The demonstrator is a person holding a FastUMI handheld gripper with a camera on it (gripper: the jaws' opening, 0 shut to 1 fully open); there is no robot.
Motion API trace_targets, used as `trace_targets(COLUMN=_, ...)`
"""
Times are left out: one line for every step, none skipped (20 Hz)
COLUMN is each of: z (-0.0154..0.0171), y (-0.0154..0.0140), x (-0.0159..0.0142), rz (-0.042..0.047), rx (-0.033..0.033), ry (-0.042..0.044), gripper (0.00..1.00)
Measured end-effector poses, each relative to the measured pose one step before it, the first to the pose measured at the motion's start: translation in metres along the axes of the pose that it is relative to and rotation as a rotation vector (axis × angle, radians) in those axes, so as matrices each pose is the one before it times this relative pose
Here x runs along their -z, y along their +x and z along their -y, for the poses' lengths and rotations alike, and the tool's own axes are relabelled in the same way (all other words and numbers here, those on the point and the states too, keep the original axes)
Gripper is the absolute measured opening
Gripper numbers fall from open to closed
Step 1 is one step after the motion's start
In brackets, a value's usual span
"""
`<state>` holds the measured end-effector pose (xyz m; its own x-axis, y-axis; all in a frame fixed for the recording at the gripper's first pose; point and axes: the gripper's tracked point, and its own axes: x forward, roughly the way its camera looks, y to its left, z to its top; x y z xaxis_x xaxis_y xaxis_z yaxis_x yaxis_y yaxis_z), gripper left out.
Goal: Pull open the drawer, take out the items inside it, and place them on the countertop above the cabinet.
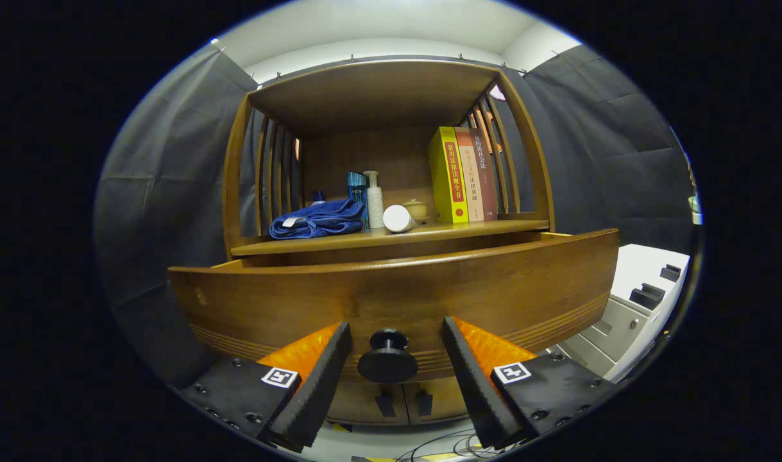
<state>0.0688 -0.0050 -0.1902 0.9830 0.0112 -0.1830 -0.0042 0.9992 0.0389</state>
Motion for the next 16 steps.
trace_targets(z=0.00030, y=0.00508, x=-0.00048, rz=-0.00675, rx=-0.00033, ry=-0.00285, gripper=0.95)
trace_targets(z=0.00021, y=0.00265, x=-0.00058, rz=-0.00626, rx=0.00032, ry=-0.00358, gripper=0.95)
trace_targets(z=-0.00099, y=0.00795, x=-0.00034, rz=-0.00265, rx=0.00033, ry=0.00010, gripper=0.95)
trace_targets(z=0.00005, y=0.00521, x=-0.00072, rz=0.00022, rx=0.00085, ry=0.00136, gripper=0.96)
trace_targets(z=0.00062, y=0.00742, x=-0.00131, rz=0.00026, rx=0.00109, ry=-0.00093, gripper=0.96)
trace_targets(z=-0.00060, y=0.00615, x=-0.00093, rz=-0.00131, rx=0.00032, ry=-0.00264, gripper=0.96)
trace_targets(z=-0.00061, y=0.00524, x=0.00019, rz=-0.00325, rx=0.00078, ry=-0.00085, gripper=0.96)
trace_targets(z=0.00083, y=0.00526, x=-0.00105, rz=-0.00536, rx=0.00133, ry=0.00227, gripper=0.96)
trace_targets(z=-0.00015, y=0.00802, x=-0.00043, rz=-0.00511, rx=0.00134, ry=0.00235, gripper=0.96)
trace_targets(z=-0.00027, y=0.00894, x=-0.00143, rz=-0.00323, rx=0.00097, ry=-0.00063, gripper=0.96)
trace_targets(z=0.00061, y=0.00984, x=-0.00243, rz=-0.00313, rx=0.00129, ry=-0.00176, gripper=0.96)
trace_targets(z=-0.00088, y=0.00736, x=-0.00106, rz=-0.00272, rx=0.00109, ry=0.00164, gripper=0.96)
trace_targets(z=-0.00033, y=0.00631, x=0.00011, rz=-0.00304, rx=0.00060, ry=0.00208, gripper=0.96)
trace_targets(z=0.00033, y=0.00517, x=-0.00073, rz=-0.00214, rx=0.00027, ry=-0.00171, gripper=0.96)
trace_targets(z=0.00010, y=0.00366, x=-0.00086, rz=-0.00138, rx=0.00073, ry=-0.00217, gripper=0.96)
trace_targets(z=-0.00008, y=0.00314, x=-0.00060, rz=-0.00127, rx=0.00018, ry=-0.00207, gripper=0.96)
